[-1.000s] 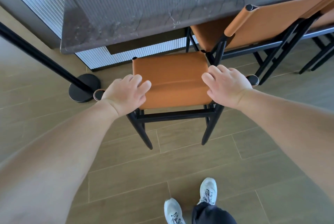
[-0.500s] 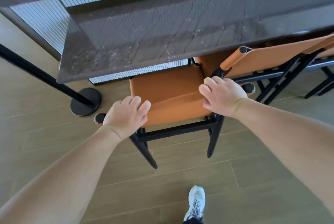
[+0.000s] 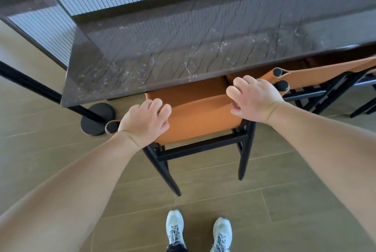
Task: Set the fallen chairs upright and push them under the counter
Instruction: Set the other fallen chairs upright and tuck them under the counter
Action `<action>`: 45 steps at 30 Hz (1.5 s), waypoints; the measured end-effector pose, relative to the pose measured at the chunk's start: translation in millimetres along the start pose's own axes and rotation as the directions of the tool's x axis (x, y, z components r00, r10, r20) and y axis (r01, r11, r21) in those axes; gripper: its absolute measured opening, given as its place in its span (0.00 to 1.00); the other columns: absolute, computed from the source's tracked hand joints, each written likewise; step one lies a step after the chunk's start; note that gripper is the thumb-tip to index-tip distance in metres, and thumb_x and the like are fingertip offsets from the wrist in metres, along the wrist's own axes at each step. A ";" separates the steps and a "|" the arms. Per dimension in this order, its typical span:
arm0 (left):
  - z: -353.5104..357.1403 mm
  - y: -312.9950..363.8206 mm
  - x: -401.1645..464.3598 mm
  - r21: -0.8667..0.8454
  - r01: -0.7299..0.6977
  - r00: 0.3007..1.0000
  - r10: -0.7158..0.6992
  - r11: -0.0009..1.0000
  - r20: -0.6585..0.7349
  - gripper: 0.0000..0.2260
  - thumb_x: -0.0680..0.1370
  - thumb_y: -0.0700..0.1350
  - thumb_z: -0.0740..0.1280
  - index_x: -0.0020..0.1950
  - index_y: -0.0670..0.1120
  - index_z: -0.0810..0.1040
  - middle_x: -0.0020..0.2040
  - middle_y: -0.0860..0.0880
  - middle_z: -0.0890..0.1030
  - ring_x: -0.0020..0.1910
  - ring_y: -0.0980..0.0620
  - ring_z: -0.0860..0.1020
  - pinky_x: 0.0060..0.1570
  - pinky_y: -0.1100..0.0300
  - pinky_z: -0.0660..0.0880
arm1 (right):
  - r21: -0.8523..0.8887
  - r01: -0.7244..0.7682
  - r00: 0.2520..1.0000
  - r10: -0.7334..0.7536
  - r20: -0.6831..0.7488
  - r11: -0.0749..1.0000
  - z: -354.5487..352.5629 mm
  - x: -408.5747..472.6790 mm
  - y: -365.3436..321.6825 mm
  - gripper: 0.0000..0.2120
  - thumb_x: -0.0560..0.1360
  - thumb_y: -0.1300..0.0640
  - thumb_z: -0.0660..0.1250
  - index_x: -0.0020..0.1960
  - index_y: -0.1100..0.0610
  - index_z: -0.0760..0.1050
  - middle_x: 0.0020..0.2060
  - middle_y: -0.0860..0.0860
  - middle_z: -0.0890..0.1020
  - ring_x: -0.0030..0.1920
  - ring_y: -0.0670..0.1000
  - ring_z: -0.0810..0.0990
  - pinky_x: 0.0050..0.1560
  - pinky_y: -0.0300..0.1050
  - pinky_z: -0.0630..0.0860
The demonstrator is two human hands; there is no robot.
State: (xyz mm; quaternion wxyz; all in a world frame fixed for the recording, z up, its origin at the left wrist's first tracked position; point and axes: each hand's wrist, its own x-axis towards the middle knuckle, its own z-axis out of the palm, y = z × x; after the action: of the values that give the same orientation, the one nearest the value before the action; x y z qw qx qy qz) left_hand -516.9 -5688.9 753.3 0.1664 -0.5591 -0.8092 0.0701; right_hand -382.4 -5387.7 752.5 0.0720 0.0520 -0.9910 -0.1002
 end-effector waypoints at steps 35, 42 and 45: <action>2.1 -60.4 39.3 -0.044 -0.061 0.998 0.061 0.997 -0.020 0.11 0.72 0.38 0.68 0.46 0.43 0.65 0.36 0.44 0.70 0.29 0.45 0.68 0.27 0.59 0.57 | 0.036 -0.033 0.999 0.034 -0.016 0.999 -11.1 47.2 12.2 0.12 0.68 0.57 0.71 0.45 0.59 0.69 0.37 0.56 0.73 0.34 0.54 0.64 0.29 0.44 0.63; 2.4 -65.2 39.1 -0.026 -0.076 0.997 0.076 0.997 -0.010 0.13 0.71 0.41 0.69 0.48 0.42 0.66 0.37 0.42 0.71 0.29 0.43 0.70 0.26 0.59 0.58 | 0.021 -0.034 0.999 0.034 0.004 0.999 -12.7 47.2 10.6 0.13 0.70 0.55 0.70 0.47 0.58 0.68 0.37 0.55 0.73 0.34 0.53 0.65 0.30 0.44 0.63; 3.8 -71.4 41.0 -0.015 -0.091 0.996 0.091 0.996 -0.008 0.08 0.74 0.42 0.64 0.49 0.42 0.67 0.38 0.41 0.71 0.30 0.42 0.70 0.26 0.58 0.59 | 0.020 -0.030 1.000 0.030 0.009 0.999 -13.6 49.5 9.6 0.12 0.71 0.55 0.69 0.48 0.58 0.69 0.38 0.54 0.72 0.34 0.54 0.66 0.30 0.44 0.63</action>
State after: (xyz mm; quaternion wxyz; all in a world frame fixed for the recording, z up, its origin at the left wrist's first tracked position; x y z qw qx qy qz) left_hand -594.3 -5676.6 778.9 0.1615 -0.5967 -0.7830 0.0692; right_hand -429.9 -5386.8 774.2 0.0689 0.0374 -0.9929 -0.0895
